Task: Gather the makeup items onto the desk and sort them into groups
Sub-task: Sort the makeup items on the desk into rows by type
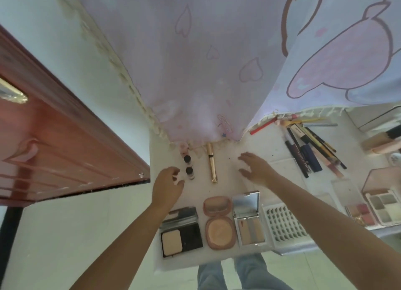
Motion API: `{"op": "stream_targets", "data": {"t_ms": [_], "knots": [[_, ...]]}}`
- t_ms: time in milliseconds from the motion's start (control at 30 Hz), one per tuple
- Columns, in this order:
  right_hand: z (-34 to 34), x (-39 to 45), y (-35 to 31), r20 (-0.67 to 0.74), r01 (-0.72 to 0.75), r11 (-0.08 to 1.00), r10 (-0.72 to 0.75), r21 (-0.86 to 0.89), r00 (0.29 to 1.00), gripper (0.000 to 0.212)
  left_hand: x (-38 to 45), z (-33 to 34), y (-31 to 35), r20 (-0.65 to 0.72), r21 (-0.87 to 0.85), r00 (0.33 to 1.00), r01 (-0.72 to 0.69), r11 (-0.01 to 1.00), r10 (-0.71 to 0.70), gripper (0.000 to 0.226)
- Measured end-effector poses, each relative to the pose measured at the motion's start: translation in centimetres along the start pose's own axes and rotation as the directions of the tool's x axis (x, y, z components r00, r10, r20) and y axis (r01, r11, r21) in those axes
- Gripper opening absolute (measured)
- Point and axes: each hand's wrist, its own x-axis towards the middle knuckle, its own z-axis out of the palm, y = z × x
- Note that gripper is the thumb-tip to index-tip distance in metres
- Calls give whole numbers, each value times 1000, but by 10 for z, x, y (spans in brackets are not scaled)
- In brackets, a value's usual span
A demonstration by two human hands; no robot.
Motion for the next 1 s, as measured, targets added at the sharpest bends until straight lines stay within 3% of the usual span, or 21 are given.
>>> {"op": "stream_targets", "data": {"t_ms": [67, 133, 200, 267, 400, 567, 800, 900, 1000], "knots": [[-10, -7, 13, -176, -13, 999, 21, 47, 984, 36, -16, -1, 17, -164, 14, 981, -102, 995, 103, 29], [-23, -13, 29, -300, -56, 996, 75, 74, 951, 29, -30, 4, 39, -235, 69, 930, -274, 959, 282, 21], [-37, -19, 47, -380, -137, 987, 157, 80, 911, 27, -37, 15, 60, -204, 171, 856, -447, 878, 476, 18], [-49, -25, 64, -402, -242, 969, 239, 43, 884, 27, -35, 32, 80, -43, 214, 833, -531, 820, 551, 20], [-61, -39, 90, -383, -361, 933, 333, -2, 862, 24, -10, 83, 109, 242, 208, 892, -432, 878, 381, 37], [-66, -50, 120, -332, -458, 889, 441, 32, 834, 31, 20, 126, 127, 430, 340, 896, -275, 899, 111, 52], [-65, -46, 138, -187, -487, 874, 480, 11, 857, 48, 33, 149, 113, 481, 536, 877, -298, 790, 4, 61], [-64, -47, 145, -153, -492, 865, 502, 101, 851, 62, 33, 152, 110, 479, 559, 878, -313, 768, 8, 61], [-66, -49, 147, -173, -450, 867, 486, 213, 856, 56, 32, 150, 113, 479, 565, 878, -313, 763, 5, 62]]}}
